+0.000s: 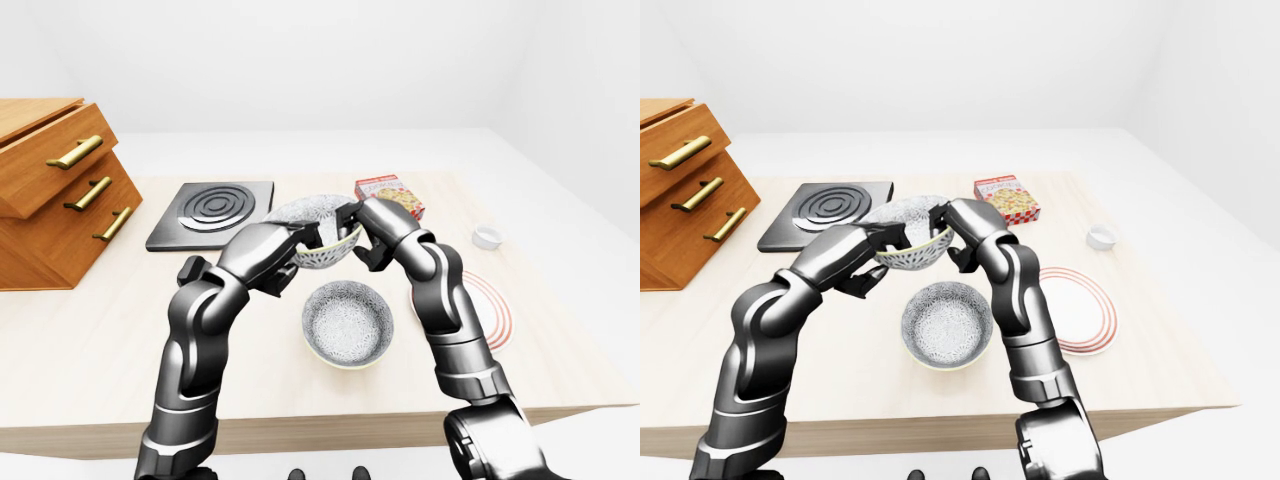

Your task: Pick the akita bowl from table center and place it on the plate.

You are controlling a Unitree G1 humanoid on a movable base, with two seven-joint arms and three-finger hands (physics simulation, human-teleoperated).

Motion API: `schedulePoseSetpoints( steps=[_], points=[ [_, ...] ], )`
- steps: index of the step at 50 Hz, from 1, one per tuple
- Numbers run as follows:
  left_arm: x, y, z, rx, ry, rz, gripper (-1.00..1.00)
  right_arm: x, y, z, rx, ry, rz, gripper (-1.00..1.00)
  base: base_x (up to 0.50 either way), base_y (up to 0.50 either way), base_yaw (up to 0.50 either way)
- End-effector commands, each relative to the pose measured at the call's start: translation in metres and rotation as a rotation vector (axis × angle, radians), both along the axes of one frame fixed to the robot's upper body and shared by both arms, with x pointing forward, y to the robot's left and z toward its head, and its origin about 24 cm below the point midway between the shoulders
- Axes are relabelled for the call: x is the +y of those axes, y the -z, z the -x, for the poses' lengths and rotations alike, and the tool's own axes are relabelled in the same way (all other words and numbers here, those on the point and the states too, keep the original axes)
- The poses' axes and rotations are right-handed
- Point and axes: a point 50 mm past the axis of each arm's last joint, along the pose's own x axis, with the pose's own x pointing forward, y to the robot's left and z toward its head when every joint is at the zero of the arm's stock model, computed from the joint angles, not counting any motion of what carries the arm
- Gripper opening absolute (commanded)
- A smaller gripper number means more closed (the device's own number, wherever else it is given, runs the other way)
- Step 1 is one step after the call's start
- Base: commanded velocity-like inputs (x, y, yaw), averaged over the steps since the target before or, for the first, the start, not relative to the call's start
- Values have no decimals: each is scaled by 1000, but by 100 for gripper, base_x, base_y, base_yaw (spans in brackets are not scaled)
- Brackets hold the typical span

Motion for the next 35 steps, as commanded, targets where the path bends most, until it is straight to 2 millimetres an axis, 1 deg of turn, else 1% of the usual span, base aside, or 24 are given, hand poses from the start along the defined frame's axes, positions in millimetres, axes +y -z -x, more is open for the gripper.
schedulePoseSetpoints(
  steps=[1, 2, 4, 5, 8, 9, 10, 11, 12, 13, 14, 19, 23, 25, 29, 31, 32, 33, 34, 35],
  points=[
    [3, -1, -1, -3, -13, -1, -42, 2, -1, 2, 1, -33, -67, -100, 0, 0, 0],
    [3, 0, -2, 0, -16, -5, -29, 2, -1, 2, 2, -33, -68, -100, 0, 0, 0],
    [3, 0, -2, 3, -19, -8, -15, 2, 0, 2, 4, -32, -68, -100, 0, 0, 0],
    [4, 1, -2, 5, -21, -10, -4, 2, 1, 2, 6, -31, -68, -100, 0, 0, 0],
    [5, 2, -3, 11, -27, -16, 4, 1, 2, 3, 9, -29, -68, -100, 0, 0, 0],
    [5, 3, -4, 13, -29, -18, 18, 1, 2, 3, 9, -28, -68, -100, 0, 0, 0],
    [5, 3, -4, 13, -30, -18, 25, 0, 2, 3, 9, -28, -67, -100, 0, 0, 0],
    [5, 2, -4, 12, -30, -18, 45, 0, 2, 3, 9, -28, -67, -100, 0, 0, 0],
    [5, 2, -4, 11, -30, -17, 84, 0, 2, 3, 10, -28, -66, -100, 0, 0, 0],
    [5, 3, -4, 12, -30, -18, 96, 0, 2, 3, 10, -27, -67, -100, 0, 0, 0],
    [5, 3, -4, 12, -31, -18, 100, 0, 2, 3, 11, -27, -67, -100, 0, 0, 0],
    [8, 4, -5, 17, -39, -22, 100, -2, 4, 2, 15, -19, -72, -100, 0, 0, 0],
    [9, -4, 0, -14, -23, 6, 100, -3, 3, 4, 12, -20, -70, -100, 0, 0, 0],
    [10, -12, 6, -49, -2, 41, 100, -4, 3, 4, 10, -19, -71, -100, 0, 0, 0],
    [9, -32, 16, -134, 48, 127, 100, -6, 3, 5, 7, -15, -75, -100, 0, 0, 0],
    [8, -51, 20, -205, 92, 209, 100, -9, 3, 5, 4, -8, -82, -100, 0, 0, 0],
    [8, -57, 20, -222, 109, 225, 100, -10, 3, 5, 4, -6, -83, -100, 0, 0, 0],
    [11, -62, 17, -195, 90, 289, 100, -10, 3, 6, 3, -5, -84, -100, 0, 0, 0],
    [17, -71, 10, -169, 70, 381, 100, -11, 3, 6, 2, -3, -88, -100, 0, 0, 0],
    [20, -83, 9, -234, 73, 427, 100, -12, 3, 6, 1, 0, -89, -100, 0, 0, 0]
  ],
)
